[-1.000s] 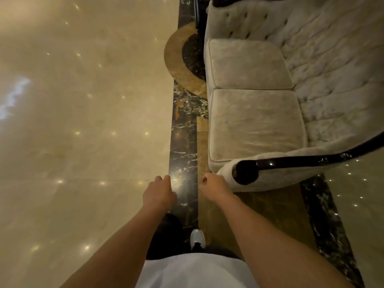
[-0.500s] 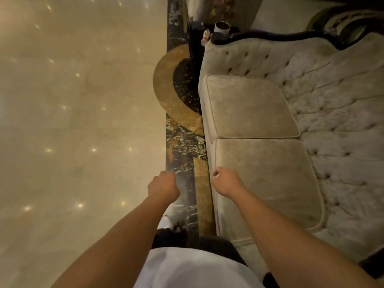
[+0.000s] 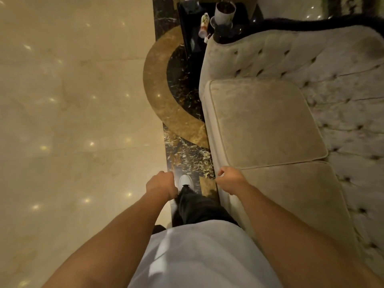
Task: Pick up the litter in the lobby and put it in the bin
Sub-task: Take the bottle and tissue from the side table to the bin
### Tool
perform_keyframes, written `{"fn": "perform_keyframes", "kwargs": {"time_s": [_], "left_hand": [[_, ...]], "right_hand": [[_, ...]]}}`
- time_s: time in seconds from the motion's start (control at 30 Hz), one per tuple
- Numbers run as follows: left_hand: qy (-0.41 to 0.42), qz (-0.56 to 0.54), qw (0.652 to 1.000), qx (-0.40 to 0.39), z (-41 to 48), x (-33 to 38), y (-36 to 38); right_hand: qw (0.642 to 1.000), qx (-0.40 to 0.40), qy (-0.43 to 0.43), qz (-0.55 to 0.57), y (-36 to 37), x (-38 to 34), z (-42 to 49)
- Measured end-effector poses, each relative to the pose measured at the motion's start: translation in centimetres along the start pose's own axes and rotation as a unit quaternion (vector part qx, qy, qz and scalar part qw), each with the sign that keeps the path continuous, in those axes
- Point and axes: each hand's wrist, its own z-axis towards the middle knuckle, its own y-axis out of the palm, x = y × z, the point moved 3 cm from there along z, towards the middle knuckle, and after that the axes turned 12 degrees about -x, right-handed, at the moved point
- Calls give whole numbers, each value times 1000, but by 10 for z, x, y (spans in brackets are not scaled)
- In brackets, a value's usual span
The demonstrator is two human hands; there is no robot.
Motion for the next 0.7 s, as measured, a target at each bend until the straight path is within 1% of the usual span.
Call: {"fn": "perform_keyframes", "kwargs": {"time_s": [0.1, 0.17, 0.23, 0.3, 0.43, 0.53, 0.7], "left_hand": [[2, 15, 1000, -9, 44, 4, -74], [-5, 17, 1000, -2, 70, 3, -123], [-8, 14, 1000, 1, 93, 3, -168], [-5, 11, 1000, 5, 124, 2, -213], [28, -19, 998, 48, 205, 6, -308], [73, 22, 995, 65, 266, 17, -396], [126, 81, 987, 55, 354, 40, -544]], "right_hand": [[998, -36, 3, -42, -60, -47, 44], [997, -30, -4, -66, -102, -85, 71], [998, -14, -16, -66, -139, -125, 100], [998, -8, -32, -55, -173, -171, 135], [999, 5, -42, -25, -233, -249, 210], [999, 33, -35, 9, -286, -301, 258], [995, 79, 2, 60, -376, -368, 315]]}}
